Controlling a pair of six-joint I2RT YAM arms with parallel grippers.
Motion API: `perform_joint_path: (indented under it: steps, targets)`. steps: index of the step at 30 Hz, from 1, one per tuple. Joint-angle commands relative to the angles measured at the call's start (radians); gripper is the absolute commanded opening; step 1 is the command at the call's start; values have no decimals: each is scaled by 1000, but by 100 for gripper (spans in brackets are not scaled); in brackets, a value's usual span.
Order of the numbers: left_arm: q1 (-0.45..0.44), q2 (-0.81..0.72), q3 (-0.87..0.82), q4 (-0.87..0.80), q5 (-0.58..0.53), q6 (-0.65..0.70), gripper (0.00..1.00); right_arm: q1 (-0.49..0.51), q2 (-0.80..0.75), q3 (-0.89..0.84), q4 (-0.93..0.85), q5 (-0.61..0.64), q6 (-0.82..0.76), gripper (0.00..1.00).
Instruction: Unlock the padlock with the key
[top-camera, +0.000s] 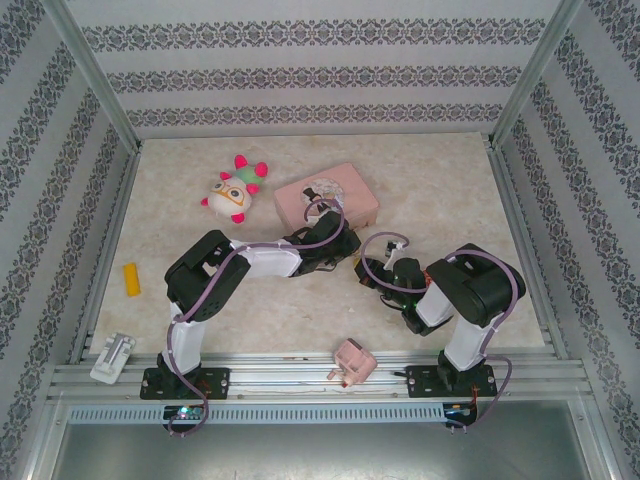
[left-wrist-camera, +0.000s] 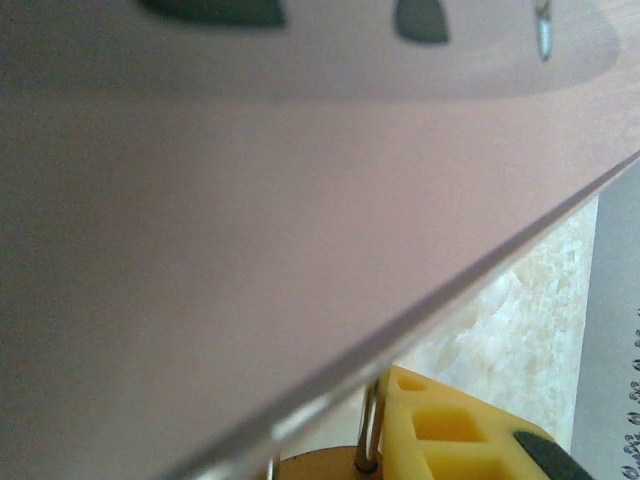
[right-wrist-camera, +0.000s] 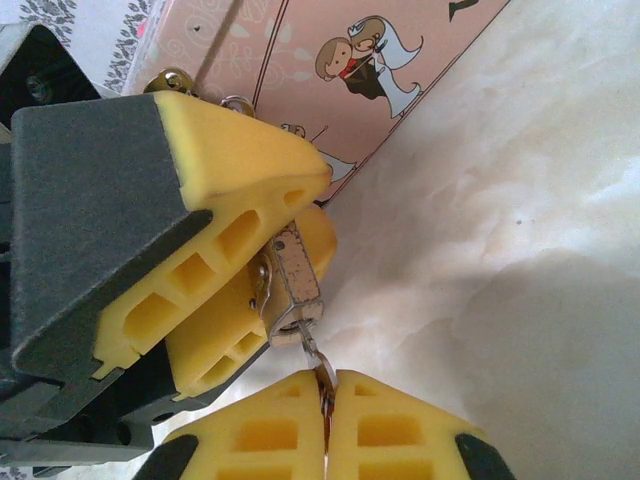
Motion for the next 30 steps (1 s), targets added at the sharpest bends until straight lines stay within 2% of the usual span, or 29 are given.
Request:
perform_joint_path:
  steps: [1,30]
  targets:
    - [0,-40,-7,80,31,-25,11,-11,-8,39,62,6,15,0]
    - [0,-31,-6,99,40,-39,11,21,16,43,64,53,53,0]
